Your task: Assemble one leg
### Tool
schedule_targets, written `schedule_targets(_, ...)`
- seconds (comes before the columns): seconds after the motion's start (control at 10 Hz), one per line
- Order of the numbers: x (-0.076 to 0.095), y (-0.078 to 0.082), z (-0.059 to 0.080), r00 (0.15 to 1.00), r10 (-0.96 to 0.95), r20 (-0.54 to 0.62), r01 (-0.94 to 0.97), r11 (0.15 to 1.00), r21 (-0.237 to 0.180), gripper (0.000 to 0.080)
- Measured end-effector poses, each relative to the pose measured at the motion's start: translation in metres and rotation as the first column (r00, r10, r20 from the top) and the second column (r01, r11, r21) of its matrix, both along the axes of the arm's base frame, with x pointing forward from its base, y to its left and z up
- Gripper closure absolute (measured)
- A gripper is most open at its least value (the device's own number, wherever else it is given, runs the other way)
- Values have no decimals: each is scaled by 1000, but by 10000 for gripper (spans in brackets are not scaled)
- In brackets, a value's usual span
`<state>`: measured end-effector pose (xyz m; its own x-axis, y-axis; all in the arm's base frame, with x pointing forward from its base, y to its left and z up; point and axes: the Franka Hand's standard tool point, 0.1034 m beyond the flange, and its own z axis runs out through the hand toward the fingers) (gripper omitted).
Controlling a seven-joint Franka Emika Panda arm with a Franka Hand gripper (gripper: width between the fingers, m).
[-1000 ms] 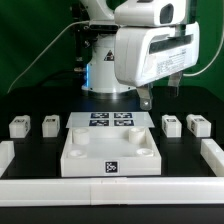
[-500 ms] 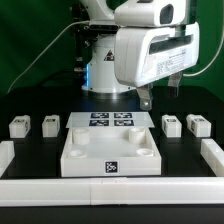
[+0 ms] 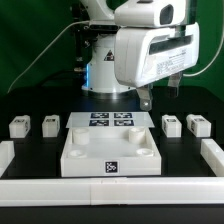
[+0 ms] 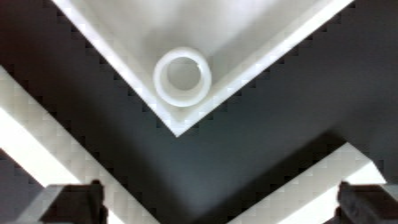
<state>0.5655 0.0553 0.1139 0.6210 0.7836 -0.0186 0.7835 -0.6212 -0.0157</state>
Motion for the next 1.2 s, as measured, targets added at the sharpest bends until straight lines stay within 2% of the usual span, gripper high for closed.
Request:
schedule_targets(0.1, -7, -4, -4, 1000, 26, 3, -26, 1000, 0, 150)
schedule_targets(0.4, -50, -26, -23, 990, 141, -14, -141, 990, 2, 150)
schedule_targets(0.6, -80, -39, -40, 984, 177, -36, -177, 984, 12, 150)
schedule_targets(0.7, -86, -41, -43, 984, 171, -47, -170, 985, 13, 150)
schedule_targets(1.1, -83, -41, -43, 984, 172, -44, -171, 985, 14, 150)
schedule_targets(1.2, -83, -42, -44, 973, 227, -29, -227, 974, 12, 150)
